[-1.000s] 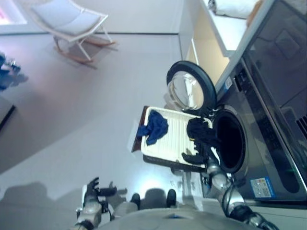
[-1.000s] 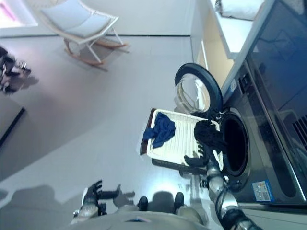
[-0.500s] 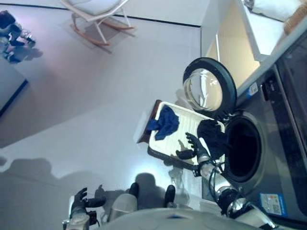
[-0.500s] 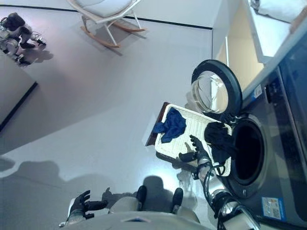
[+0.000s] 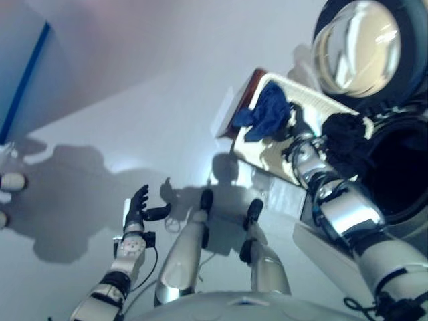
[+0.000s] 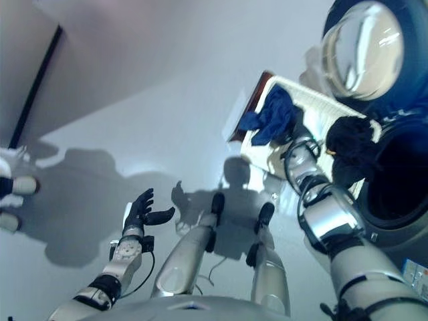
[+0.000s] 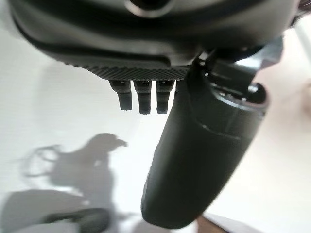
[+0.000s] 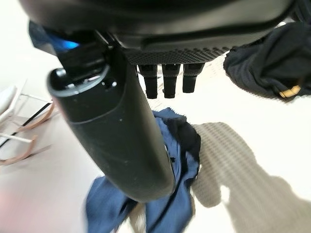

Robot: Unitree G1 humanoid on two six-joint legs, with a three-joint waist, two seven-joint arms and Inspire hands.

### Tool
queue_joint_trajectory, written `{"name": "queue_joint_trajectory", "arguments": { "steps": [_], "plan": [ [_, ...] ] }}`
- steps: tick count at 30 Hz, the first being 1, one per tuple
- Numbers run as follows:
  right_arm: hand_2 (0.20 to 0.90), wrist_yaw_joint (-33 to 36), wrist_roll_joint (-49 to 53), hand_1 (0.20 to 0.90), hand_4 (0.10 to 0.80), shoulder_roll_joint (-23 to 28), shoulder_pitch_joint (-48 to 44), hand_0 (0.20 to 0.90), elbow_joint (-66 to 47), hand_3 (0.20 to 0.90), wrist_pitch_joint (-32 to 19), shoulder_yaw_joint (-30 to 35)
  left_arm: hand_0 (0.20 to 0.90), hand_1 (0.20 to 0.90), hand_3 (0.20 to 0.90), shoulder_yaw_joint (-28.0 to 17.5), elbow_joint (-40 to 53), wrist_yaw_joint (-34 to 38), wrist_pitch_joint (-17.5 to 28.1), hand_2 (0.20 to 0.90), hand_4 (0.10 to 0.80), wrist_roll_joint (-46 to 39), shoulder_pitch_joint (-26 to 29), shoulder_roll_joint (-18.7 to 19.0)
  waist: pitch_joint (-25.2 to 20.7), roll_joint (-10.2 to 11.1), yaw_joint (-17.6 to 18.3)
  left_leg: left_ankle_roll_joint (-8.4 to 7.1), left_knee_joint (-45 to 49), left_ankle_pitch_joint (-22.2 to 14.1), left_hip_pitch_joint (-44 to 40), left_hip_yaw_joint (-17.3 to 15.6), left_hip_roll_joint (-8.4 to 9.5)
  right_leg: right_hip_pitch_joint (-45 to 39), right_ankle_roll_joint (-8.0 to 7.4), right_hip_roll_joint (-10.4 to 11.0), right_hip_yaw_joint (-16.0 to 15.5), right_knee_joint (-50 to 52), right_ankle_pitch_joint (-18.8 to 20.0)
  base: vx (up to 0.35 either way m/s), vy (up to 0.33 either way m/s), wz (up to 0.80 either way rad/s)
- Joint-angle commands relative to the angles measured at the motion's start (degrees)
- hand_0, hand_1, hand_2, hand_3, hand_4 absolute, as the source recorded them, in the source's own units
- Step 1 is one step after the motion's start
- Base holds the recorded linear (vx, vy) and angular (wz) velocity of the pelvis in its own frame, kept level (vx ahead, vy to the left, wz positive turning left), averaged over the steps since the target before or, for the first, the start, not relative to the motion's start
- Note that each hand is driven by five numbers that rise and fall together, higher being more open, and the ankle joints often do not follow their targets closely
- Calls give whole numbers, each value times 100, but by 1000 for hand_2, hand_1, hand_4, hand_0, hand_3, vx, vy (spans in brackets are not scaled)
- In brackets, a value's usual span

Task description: Pick up the clothes and place them into the washing machine

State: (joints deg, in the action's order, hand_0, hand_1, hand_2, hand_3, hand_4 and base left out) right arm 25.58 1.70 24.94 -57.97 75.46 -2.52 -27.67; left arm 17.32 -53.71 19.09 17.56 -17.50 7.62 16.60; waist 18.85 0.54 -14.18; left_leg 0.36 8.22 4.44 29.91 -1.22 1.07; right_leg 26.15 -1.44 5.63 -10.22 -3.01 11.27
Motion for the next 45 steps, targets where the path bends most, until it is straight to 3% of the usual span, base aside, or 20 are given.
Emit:
{"name": "queue_joint_trajectory", "arguments": {
  "steps": [1,11,12,19,23,24,25,26,30,31,35,39,45],
  "plan": [
    [900,295,37,900,800,392,-753,900,235,900,-182,-225,900,900,900,130,152,335,177,900,800,-60,113,267,84,-181,-160,-312,-638,551,197,218,158,-394,-437,143,165,854,-788,-46,30,19],
    [900,262,334,900,800,937,-1469,900,342,900,-269,-535,900,900,900,253,1081,468,215,900,800,-158,352,336,462,-376,-284,-258,221,329,1379,402,274,731,-282,173,154,1713,-1086,-46,0,7],
    [900,232,329,900,800,979,-1608,900,385,900,-263,-668,900,900,900,278,1149,496,236,900,800,-167,417,371,511,-371,-267,-288,255,204,1421,444,323,832,-305,179,214,1835,-1198,24,15,8],
    [900,0,617,900,800,1264,-1779,900,252,900,-402,-979,900,900,900,237,1837,521,260,900,800,-206,578,325,489,-500,-280,-347,389,229,2033,523,390,1605,-221,122,429,2189,-1362,-3,27,5],
    [900,-45,398,900,800,1013,-1733,900,347,900,-356,-1162,900,900,900,343,1810,464,245,900,800,-178,557,273,471,-592,-330,-335,398,219,2104,559,413,1713,-201,148,445,2245,-1437,18,2,0],
    [851,-35,243,851,767,953,-1769,851,480,851,-295,-1229,900,900,900,340,1790,453,244,900,800,-211,554,268,477,-620,-352,-332,383,229,2109,559,409,1716,-191,158,445,2240,-1449,0,0,0],
    [436,20,164,436,491,938,-1756,436,514,436,-275,-1220,900,900,900,332,1749,477,235,900,800,-228,569,251,477,-641,-366,-332,364,237,2106,559,414,1717,-191,165,450,2219,-1442,0,0,0],
    [300,66,106,300,400,927,-1747,300,516,300,-249,-1207,900,900,900,352,1745,515,233,900,800,-204,583,245,490,-667,-373,-333,343,250,2106,557,411,1718,-193,180,437,2205,-1446,0,0,0],
    [300,140,8,300,400,892,-1752,300,572,300,-205,-1159,900,900,900,463,1681,554,224,900,800,-157,666,184,521,-756,-391,-330,285,281,2081,572,437,1682,-201,190,428,2165,-1451,-20,8,0],
    [300,177,-15,300,400,886,-1721,300,546,300,-218,-1080,900,900,900,523,1593,568,206,900,800,-134,711,129,549,-834,-410,-303,252,458,2128,565,413,1726,-189,159,409,2112,-1275,-78,33,-2],
    [300,293,159,300,400,824,-1627,300,344,300,-283,-893,900,900,900,629,1276,640,172,900,800,-121,795,74,572,-814,-346,-278,249,450,2022,517,409,1669,-200,149,472,2102,-1253,-19,28,-1],
    [300,408,636,300,400,734,-1489,300,179,300,-395,-462,900,900,900,706,1012,682,168,900,800,-164,885,16,592,-811,-278,-256,198,456,1856,489,403,1561,-216,141,528,2068,-1222,0,29,-10],
    [300,644,1973,300,400,407,-886,300,-600,300,-875,702,900,900,900,831,379,724,170,900,800,-205,917,-56,551,-820,-54,-194,-32,450,1362,298,359,1120,-308,168,733,1729,-1045,3,66,-12]
  ]
}}
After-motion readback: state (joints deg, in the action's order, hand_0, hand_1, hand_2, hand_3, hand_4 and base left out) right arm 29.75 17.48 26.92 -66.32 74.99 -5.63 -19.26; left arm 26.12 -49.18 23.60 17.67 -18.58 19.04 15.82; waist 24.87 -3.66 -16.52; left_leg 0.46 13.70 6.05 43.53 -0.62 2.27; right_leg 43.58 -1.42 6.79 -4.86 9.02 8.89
